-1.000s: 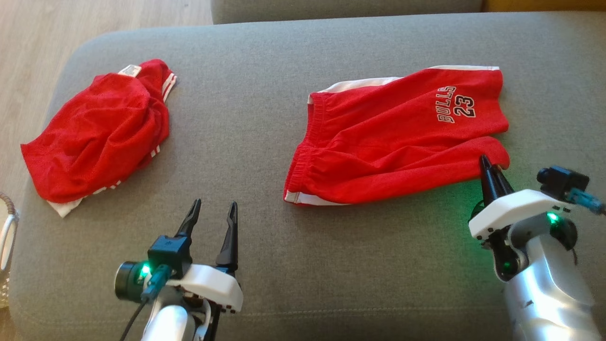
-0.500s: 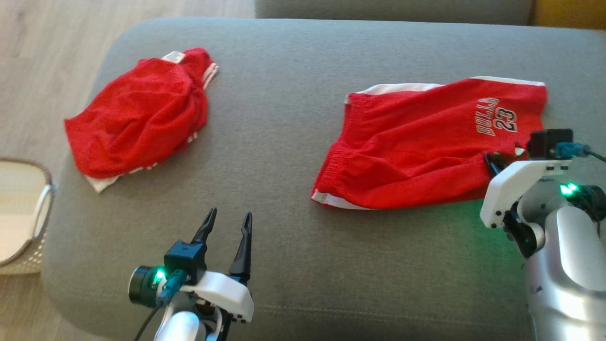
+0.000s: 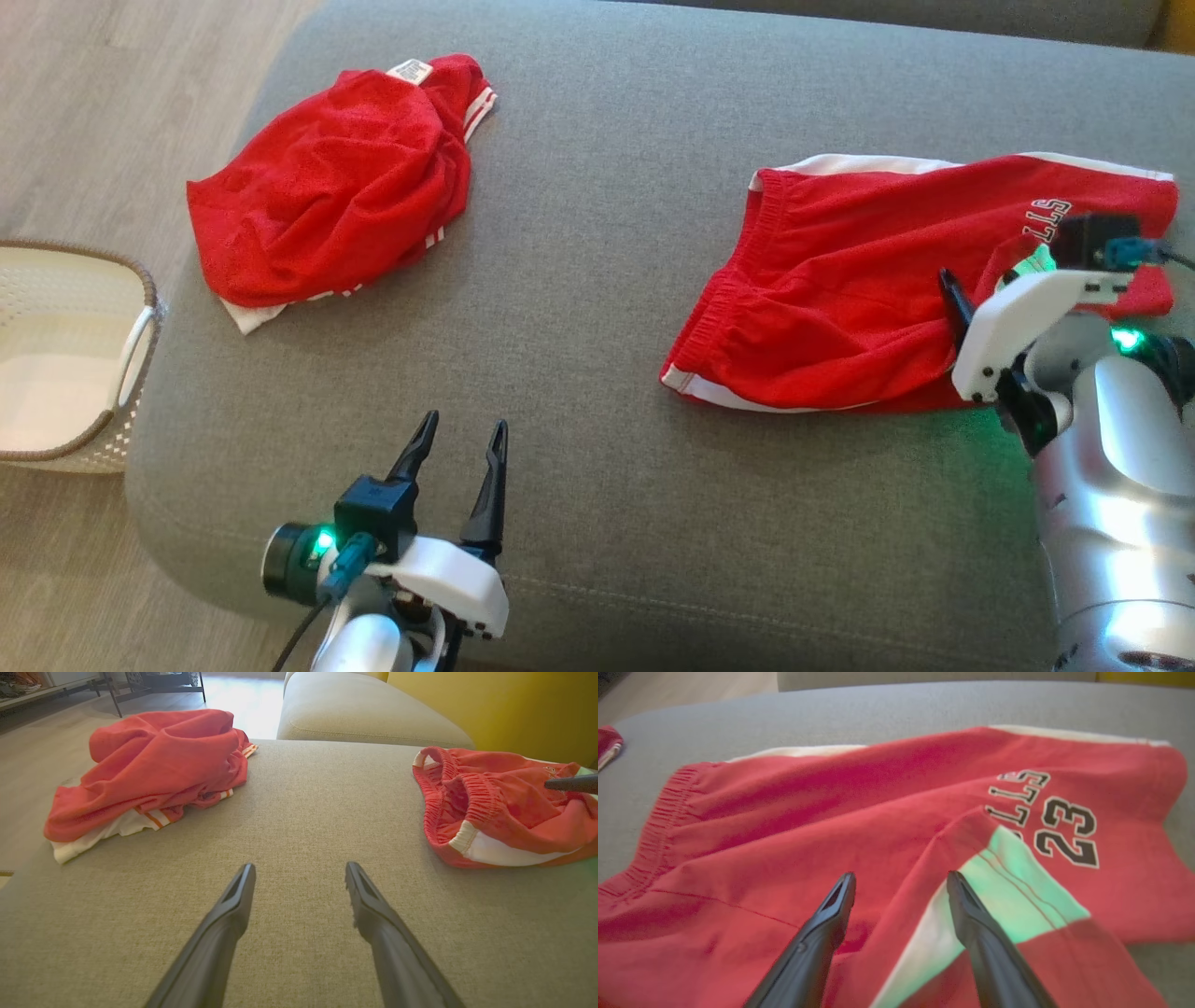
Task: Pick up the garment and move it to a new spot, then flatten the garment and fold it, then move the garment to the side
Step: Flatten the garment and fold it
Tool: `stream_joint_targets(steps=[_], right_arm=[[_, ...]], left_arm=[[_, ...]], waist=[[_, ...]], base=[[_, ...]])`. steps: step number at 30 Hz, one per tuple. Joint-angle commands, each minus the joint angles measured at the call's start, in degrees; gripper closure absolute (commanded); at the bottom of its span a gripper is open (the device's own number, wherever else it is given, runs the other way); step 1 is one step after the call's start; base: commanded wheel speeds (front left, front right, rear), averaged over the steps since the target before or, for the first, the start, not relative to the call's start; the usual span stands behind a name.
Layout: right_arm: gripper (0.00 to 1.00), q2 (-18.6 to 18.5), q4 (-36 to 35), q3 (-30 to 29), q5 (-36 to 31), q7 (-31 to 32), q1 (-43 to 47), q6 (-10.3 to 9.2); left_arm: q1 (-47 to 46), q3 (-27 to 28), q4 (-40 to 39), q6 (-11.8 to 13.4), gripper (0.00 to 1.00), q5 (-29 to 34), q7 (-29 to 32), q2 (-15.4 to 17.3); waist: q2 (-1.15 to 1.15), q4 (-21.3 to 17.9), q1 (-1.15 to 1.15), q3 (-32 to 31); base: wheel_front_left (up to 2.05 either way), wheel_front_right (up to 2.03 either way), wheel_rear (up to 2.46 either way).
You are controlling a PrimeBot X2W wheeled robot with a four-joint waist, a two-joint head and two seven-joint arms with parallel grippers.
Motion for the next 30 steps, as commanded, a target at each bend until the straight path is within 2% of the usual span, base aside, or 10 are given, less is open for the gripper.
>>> stream_joint_targets(steps=[1, 6, 9, 14, 21, 28, 30], right_arm=[[0.00, 0.2, 0.0, 0.0, -1.3, -1.3, -2.5, -0.02], [0.00, 0.2, 5.2, -5.6, -6.8, -3.5, -3.9, -0.02], [0.00, 0.2, 7.8, -7.0, -7.4, -6.1, -5.3, -0.02], [0.00, 0.2, 12.1, -4.2, -4.4, -13.0, -7.8, -0.02], [0.00, 0.2, 12.7, 1.0, 2.0, -20.7, -7.5, -0.02], [0.00, 0.2, 7.2, 8.0, 7.4, -24.1, -2.1, -0.02], [0.00, 0.2, 3.5, 10.6, 9.3, -24.7, 0.9, -0.02]], left_arm=[[-2.1, 1.5, -1.7, 0.0, 0.00, -0.2, -0.3, 0.2], [-2.9, 1.4, -1.9, 0.1, 0.00, -0.2, -0.3, 0.2], [-3.3, 1.7, -2.0, 0.2, 0.00, -0.1, -0.3, 0.2], [-3.3, 2.5, -2.3, 0.2, 0.00, -0.1, -0.3, 0.2], [-2.5, 3.9, -3.7, 0.5, 0.00, -0.1, -0.3, 0.2], [-1.9, 5.3, -5.0, 0.8, 0.00, -0.6, -0.3, 0.2], [-1.9, 5.6, -5.5, 0.9, 0.00, -0.7, -0.3, 0.2]], waist=[[0.00, -0.2, 0.00, 0.3], [0.00, -1.2, 0.00, 1.0], [0.00, -2.4, 0.00, 0.9], [0.00, -5.0, 0.00, -0.4], [0.00, -9.9, 0.00, -2.9], [0.00, -14.2, 0.00, -4.1], [0.00, -15.4, 0.00, -4.2]], base=[[0.00, 0.00, 0.00], [0.00, 0.00, 0.00], [0.00, 0.00, 0.00], [0.00, 0.00, 0.00], [0.00, 0.00, 0.00], [0.00, 0.00, 0.00], [0.00, 0.00, 0.00]])
